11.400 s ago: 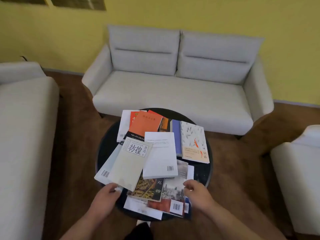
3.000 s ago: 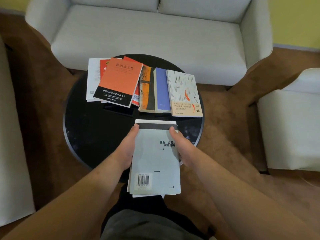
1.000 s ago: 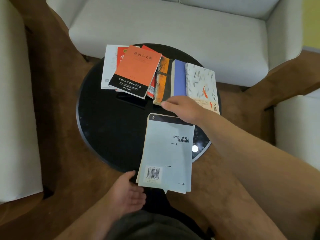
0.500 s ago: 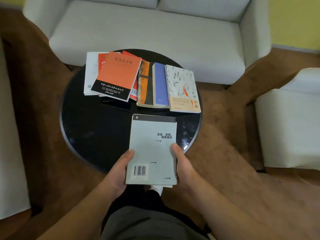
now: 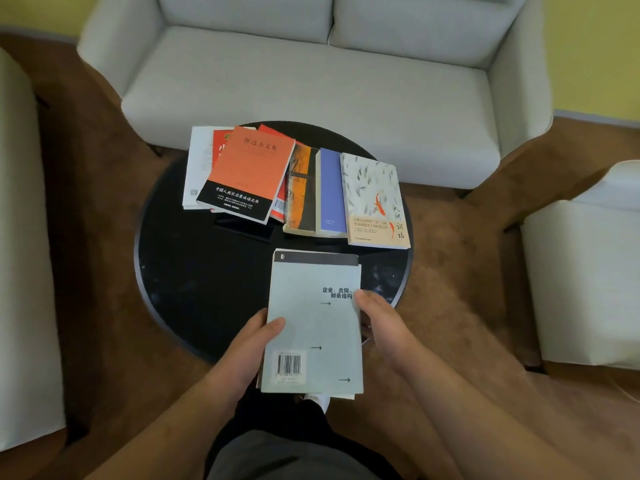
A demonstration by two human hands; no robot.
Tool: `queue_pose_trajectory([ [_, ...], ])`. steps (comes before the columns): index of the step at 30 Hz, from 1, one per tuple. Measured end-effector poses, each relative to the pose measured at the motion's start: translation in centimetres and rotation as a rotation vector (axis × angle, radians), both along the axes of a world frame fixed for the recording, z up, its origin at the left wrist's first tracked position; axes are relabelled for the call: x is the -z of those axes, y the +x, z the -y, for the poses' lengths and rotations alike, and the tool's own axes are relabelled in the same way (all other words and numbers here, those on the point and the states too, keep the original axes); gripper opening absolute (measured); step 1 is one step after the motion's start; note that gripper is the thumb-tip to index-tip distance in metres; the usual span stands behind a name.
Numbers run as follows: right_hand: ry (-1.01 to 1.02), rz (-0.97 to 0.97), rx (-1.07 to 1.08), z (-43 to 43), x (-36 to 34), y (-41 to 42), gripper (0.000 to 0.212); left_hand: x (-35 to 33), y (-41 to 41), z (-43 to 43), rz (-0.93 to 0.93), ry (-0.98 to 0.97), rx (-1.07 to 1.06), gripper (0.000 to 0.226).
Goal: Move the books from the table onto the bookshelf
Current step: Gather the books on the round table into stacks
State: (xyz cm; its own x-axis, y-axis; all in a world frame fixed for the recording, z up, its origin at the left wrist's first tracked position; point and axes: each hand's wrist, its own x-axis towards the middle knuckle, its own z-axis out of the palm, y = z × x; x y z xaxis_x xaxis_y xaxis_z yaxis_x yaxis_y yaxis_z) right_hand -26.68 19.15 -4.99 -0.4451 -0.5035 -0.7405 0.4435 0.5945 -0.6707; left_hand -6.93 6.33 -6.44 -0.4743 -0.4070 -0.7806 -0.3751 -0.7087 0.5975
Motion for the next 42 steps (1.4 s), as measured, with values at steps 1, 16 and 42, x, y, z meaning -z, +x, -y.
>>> queue_pose_trajectory([
  [1,0.003,-0.071,0.009,0.6,0.0,-0.7,0.023,-0.6,-0.5,0.6,0.041,-0.061,-0.033,0.058],
  [16,0.389,-0.743,-0.142,11.9,2.9,-15.7,0.022,-3.1,-13.9,14.0,0.128,-0.438,0.29,0.016],
  [42,-0.062,0.201,0.196,18.8,3.1,-15.4,0.03,-2.3,-20.5,20.0,0.088,-0.245,0.201,0.035],
])
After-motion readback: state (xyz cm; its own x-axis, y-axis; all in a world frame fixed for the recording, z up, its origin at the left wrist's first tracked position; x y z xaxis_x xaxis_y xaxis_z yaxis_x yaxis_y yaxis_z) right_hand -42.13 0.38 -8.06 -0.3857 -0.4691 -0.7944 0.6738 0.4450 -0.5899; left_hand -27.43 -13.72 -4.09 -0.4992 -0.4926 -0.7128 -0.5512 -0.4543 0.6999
